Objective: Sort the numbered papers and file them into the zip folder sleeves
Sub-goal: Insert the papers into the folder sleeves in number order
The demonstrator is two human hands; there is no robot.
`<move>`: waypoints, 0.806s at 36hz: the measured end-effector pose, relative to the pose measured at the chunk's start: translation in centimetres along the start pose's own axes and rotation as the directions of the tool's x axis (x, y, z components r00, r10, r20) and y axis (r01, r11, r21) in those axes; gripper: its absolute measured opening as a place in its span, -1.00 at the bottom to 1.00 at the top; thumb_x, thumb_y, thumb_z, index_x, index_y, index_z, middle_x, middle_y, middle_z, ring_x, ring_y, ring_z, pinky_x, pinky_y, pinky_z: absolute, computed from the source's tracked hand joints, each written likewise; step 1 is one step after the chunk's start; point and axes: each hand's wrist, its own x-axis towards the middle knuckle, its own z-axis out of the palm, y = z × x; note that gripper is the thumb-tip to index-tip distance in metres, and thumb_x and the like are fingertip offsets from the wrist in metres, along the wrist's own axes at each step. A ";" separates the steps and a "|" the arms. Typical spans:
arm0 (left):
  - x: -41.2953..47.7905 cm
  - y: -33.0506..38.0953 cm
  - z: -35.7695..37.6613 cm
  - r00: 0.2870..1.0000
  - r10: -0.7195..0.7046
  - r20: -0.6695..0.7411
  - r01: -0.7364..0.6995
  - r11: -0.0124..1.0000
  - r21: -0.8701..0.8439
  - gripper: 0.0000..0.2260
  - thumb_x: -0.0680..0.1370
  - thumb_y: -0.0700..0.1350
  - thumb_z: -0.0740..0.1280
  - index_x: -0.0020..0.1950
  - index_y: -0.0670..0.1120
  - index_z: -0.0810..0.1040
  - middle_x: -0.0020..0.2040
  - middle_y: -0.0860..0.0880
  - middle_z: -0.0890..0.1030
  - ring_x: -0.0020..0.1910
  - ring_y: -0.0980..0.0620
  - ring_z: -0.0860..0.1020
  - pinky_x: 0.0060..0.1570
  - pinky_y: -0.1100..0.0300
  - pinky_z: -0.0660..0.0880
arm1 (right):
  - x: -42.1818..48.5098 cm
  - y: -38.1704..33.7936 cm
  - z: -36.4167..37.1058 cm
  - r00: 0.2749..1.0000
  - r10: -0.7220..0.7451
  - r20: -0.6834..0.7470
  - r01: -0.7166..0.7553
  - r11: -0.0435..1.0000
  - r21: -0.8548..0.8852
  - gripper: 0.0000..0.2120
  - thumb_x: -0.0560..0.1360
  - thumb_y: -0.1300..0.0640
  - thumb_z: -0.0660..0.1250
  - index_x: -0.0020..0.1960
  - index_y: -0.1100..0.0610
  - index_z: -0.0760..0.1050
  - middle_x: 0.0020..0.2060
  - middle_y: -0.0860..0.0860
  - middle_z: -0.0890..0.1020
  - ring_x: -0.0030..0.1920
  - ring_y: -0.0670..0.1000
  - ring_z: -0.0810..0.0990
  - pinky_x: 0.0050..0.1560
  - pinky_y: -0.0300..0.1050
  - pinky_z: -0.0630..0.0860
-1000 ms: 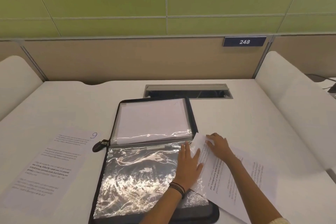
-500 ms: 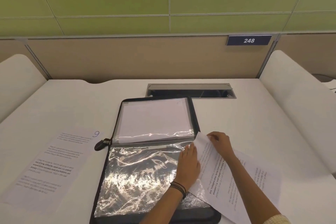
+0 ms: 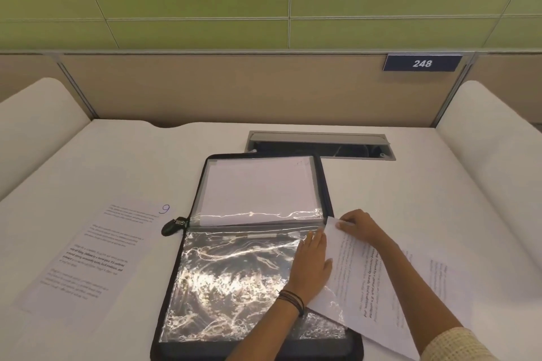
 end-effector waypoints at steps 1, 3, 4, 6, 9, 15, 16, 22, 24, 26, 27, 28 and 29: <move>0.0 0.0 0.0 1.000 0.007 -0.009 -0.006 1.000 0.007 -0.49 0.64 -0.09 0.10 0.54 -0.14 0.00 0.56 -0.06 0.02 0.54 -0.02 -0.03 0.45 0.17 -0.19 | 0.0 -0.2 -0.1 0.999 -0.011 0.036 0.012 1.000 -0.017 -0.63 0.55 0.12 0.27 -0.42 0.04 0.35 -0.50 -0.08 0.43 -0.49 -0.14 0.42 -0.46 -0.43 0.27; 0.1 0.0 0.0 1.000 0.013 -0.019 -0.012 1.000 0.021 -0.49 0.64 -0.09 0.10 0.54 -0.15 0.01 0.56 -0.07 0.03 0.54 -0.02 -0.04 0.42 0.18 -0.23 | 0.2 -0.3 -0.3 0.996 -0.031 0.086 0.036 0.998 -0.057 -0.69 0.55 0.10 0.27 -0.37 0.04 0.43 -0.46 -0.09 0.47 -0.46 -0.15 0.46 -0.45 -0.45 0.30; 0.1 0.1 0.0 1.000 0.014 -0.019 -0.013 1.000 0.019 -0.49 0.64 -0.09 0.10 0.54 -0.15 0.02 0.56 -0.08 0.04 0.54 -0.02 -0.04 0.43 0.17 -0.23 | 0.2 -0.3 -0.3 0.994 -0.036 0.106 0.044 0.996 -0.074 -0.73 0.55 0.09 0.27 -0.33 0.06 0.47 -0.43 -0.10 0.49 -0.43 -0.15 0.47 -0.43 -0.45 0.31; 0.1 0.1 0.2 1.000 0.007 -0.016 -0.007 1.000 0.005 -0.49 0.64 -0.08 0.10 0.54 -0.15 0.02 0.56 -0.08 0.03 0.54 -0.02 -0.05 0.45 0.14 -0.21 | 0.4 -0.1 -0.2 0.990 -0.036 0.139 0.049 0.995 -0.089 -0.77 0.55 0.07 0.28 -0.26 0.11 0.51 -0.39 -0.07 0.52 -0.40 -0.13 0.50 -0.40 -0.44 0.33; 0.0 0.4 0.2 1.000 -0.003 -0.012 0.003 1.000 -0.014 -0.48 0.64 -0.08 0.09 0.55 -0.14 -0.02 0.56 -0.05 -0.01 0.54 0.01 -0.08 0.43 0.16 -0.24 | 0.4 -0.1 -0.2 0.986 -0.034 0.163 0.050 0.994 -0.094 -0.75 0.54 0.07 0.29 -0.32 0.02 0.47 -0.39 -0.09 0.52 -0.40 -0.15 0.50 -0.39 -0.44 0.34; 0.0 0.5 0.2 0.999 -0.006 -0.044 0.002 0.996 -0.087 -0.44 0.63 -0.08 0.13 0.56 -0.12 -0.05 0.57 -0.01 -0.03 0.54 0.05 -0.03 0.47 0.15 -0.16 | 0.0 -0.2 -0.5 0.988 -0.053 0.147 0.058 0.998 -0.029 -0.67 0.55 0.09 0.27 -0.39 -0.01 0.42 -0.46 -0.10 0.46 -0.45 -0.16 0.43 -0.40 -0.40 0.30; 0.0 0.5 0.1 0.999 -0.009 -0.041 0.005 0.995 -0.100 -0.44 0.64 -0.08 0.13 0.56 -0.12 -0.06 0.57 -0.01 -0.03 0.54 0.05 -0.03 0.47 0.16 -0.16 | 0.0 -0.1 -0.5 0.988 -0.049 0.148 0.052 0.998 -0.020 -0.68 0.55 0.09 0.27 -0.39 0.00 0.42 -0.46 -0.10 0.47 -0.46 -0.17 0.44 -0.40 -0.40 0.31; 0.0 0.8 -0.5 1.000 -0.026 -0.013 0.024 0.989 -0.147 -0.43 0.64 -0.08 0.13 0.56 -0.13 -0.06 0.56 -0.02 0.00 0.53 0.02 0.03 0.51 0.16 -0.03 | -0.2 -0.3 -0.6 0.973 -0.065 0.220 0.065 0.998 0.004 -0.71 0.55 0.08 0.27 -0.35 0.00 0.44 -0.43 -0.10 0.49 -0.50 -0.23 0.47 -0.41 -0.43 0.33; 0.0 0.9 -0.8 1.000 -0.026 -0.003 0.025 0.989 -0.143 -0.44 0.64 -0.08 0.14 0.56 -0.14 -0.06 0.56 -0.03 0.01 0.52 0.00 0.04 0.51 0.13 0.02 | -0.2 -0.6 -0.7 0.964 -0.075 0.257 0.077 0.997 0.000 -0.75 0.55 0.08 0.28 -0.31 0.00 0.47 -0.40 -0.11 0.52 -0.45 -0.22 0.50 -0.39 -0.42 0.36; 0.0 1.0 -1.0 1.000 -0.026 -0.006 0.025 0.989 -0.146 -0.45 0.63 -0.10 0.15 0.55 -0.13 -0.03 0.56 -0.04 0.04 0.51 -0.01 0.08 0.50 0.13 0.06 | -0.1 -0.8 -0.6 0.961 -0.084 0.265 0.087 0.996 -0.001 -0.77 0.55 0.06 0.28 -0.29 0.00 0.49 -0.38 -0.11 0.54 -0.40 -0.17 0.52 -0.37 -0.40 0.37; 0.0 1.1 -1.2 1.000 -0.024 -0.008 0.023 0.988 -0.154 -0.45 0.63 -0.12 0.16 0.55 -0.13 -0.02 0.55 -0.03 0.06 0.49 -0.01 0.12 0.49 0.15 0.09 | -0.1 -0.9 -0.5 0.965 -0.089 0.248 0.092 0.996 -0.001 -0.77 0.55 0.06 0.28 -0.29 -0.01 0.48 -0.38 -0.11 0.53 -0.40 -0.17 0.51 -0.37 -0.40 0.37; -0.1 1.2 -1.3 1.000 -0.024 -0.007 0.023 0.987 -0.162 -0.44 0.62 -0.13 0.17 0.55 -0.11 -0.01 0.54 -0.03 0.08 0.47 -0.01 0.16 0.47 0.16 0.13 | -0.1 -1.0 -0.5 0.972 -0.094 0.217 0.097 0.995 -0.001 -0.75 0.55 0.07 0.27 -0.30 -0.03 0.46 -0.40 -0.12 0.51 -0.40 -0.17 0.50 -0.37 -0.40 0.36; -0.1 1.2 -1.4 1.000 -0.026 -0.004 0.025 0.986 -0.165 -0.44 0.61 -0.14 0.18 0.55 -0.10 -0.01 0.53 -0.02 0.09 0.44 -0.01 0.19 0.45 0.17 0.17 | 0.0 -1.1 -0.5 0.977 -0.101 0.188 0.103 0.995 0.000 -0.75 0.56 0.07 0.26 -0.30 -0.04 0.45 -0.40 -0.13 0.51 -0.40 -0.17 0.49 -0.37 -0.40 0.35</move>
